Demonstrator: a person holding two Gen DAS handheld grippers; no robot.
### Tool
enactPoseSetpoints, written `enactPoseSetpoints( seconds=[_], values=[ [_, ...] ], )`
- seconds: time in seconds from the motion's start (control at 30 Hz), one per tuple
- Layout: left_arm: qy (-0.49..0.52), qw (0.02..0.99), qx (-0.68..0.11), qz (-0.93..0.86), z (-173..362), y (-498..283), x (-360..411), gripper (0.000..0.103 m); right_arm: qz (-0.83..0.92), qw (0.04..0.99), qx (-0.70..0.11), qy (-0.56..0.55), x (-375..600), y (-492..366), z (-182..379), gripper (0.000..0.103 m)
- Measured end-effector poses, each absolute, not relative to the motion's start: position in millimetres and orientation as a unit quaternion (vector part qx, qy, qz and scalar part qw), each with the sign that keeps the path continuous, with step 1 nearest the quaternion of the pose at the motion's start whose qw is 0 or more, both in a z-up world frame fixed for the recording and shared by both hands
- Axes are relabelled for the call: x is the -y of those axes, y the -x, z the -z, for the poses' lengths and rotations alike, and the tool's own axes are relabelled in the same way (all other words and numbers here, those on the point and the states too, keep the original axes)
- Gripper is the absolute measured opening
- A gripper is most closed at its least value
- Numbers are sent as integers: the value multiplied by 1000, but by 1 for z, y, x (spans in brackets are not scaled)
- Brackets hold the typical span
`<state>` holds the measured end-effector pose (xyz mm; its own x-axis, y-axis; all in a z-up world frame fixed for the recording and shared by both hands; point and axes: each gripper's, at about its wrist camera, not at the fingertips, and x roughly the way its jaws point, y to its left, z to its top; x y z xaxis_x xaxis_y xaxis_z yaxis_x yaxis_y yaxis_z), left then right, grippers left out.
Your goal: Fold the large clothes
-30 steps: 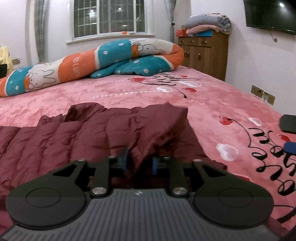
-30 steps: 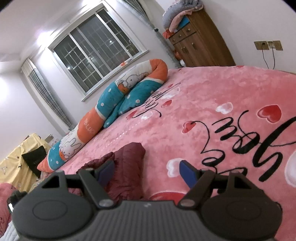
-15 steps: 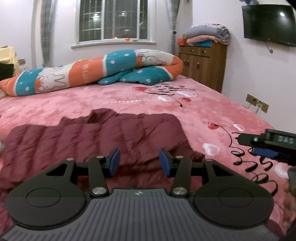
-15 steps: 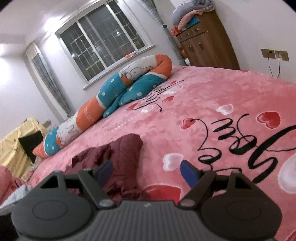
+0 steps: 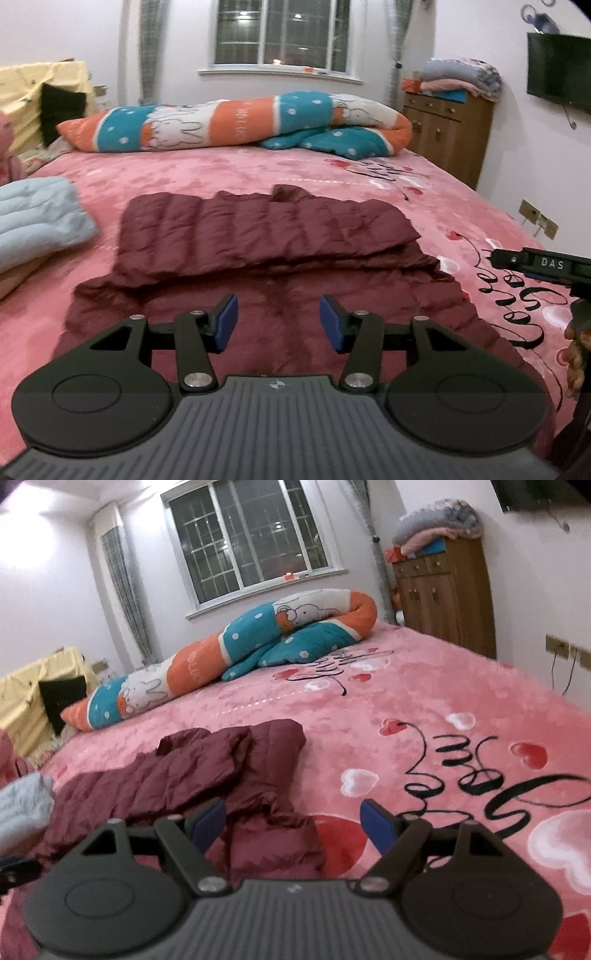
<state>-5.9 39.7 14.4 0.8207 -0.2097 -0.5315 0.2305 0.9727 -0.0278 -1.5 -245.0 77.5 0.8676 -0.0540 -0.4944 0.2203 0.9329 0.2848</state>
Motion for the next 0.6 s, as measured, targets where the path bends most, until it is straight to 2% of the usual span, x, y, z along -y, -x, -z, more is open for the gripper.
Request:
enactPoseSetpoints(
  seconds=[0.33, 0.4, 0.6],
  values=[
    [-3, 959, -270, 84, -26, 33, -83, 67, 79, 966, -225, -104, 213, 30, -111, 80],
    [-2, 960, -268, 78, -27, 37, -87, 73, 80, 966, -222, -102, 210, 35, -116, 80],
    [6, 962, -263, 69, -28, 45, -97, 76, 84, 968, -219, -88, 200, 46, -126, 80]
  ],
)
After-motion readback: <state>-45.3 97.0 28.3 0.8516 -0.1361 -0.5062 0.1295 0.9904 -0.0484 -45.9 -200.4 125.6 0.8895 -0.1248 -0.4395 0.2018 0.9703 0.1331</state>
